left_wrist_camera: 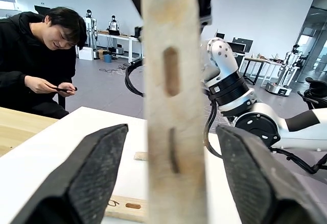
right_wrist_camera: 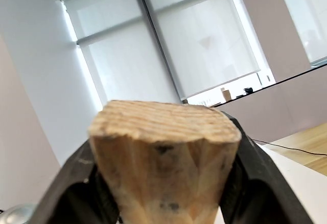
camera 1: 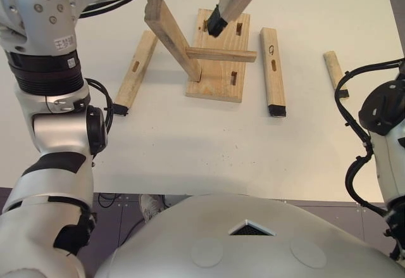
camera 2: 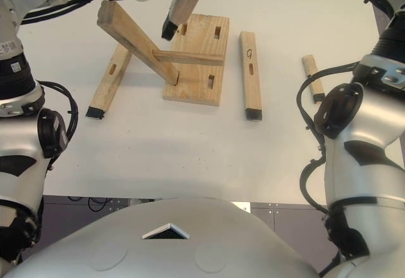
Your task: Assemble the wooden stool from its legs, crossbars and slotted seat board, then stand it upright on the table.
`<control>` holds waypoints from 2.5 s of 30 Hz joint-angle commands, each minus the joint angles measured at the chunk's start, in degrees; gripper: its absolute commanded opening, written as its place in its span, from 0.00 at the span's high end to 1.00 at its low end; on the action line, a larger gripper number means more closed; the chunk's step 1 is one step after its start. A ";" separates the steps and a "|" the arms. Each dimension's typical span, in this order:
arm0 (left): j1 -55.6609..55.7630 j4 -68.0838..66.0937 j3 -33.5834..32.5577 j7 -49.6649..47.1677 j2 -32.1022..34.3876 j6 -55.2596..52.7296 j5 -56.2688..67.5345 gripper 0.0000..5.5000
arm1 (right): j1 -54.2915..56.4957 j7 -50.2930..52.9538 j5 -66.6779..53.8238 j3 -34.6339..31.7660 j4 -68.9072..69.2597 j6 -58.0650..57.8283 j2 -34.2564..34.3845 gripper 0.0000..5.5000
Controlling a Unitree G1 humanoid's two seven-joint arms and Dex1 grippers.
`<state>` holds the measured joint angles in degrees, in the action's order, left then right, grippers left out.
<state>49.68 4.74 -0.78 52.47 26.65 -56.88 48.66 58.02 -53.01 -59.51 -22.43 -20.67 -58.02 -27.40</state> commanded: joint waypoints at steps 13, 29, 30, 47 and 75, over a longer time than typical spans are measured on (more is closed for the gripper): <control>1.04 -2.33 -11.22 -13.32 -2.17 1.37 2.43 0.33 | -18.04 -2.26 19.48 10.54 11.21 23.66 -0.53 0.63; -1.49 -3.91 -11.05 -14.68 -2.68 0.58 3.15 0.33 | -25.39 -5.90 20.21 14.71 10.56 22.71 1.00 0.63; -1.44 -4.12 -11.00 -14.66 -2.68 0.64 3.07 0.33 | -25.42 -6.01 20.49 14.98 10.26 23.05 0.93 0.63; -2.68 -3.92 -10.51 -14.29 -0.89 0.08 2.53 0.33 | -26.42 -19.18 25.38 23.30 9.45 23.33 -11.79 0.63; -11.42 7.83 -12.92 -27.93 -9.37 1.24 7.36 0.33 | -10.39 -20.93 38.16 37.69 23.10 15.42 -16.59 0.63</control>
<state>39.03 11.68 -13.26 25.98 17.66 -55.82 55.33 46.33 -75.42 -23.18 13.75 1.85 -41.25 -43.57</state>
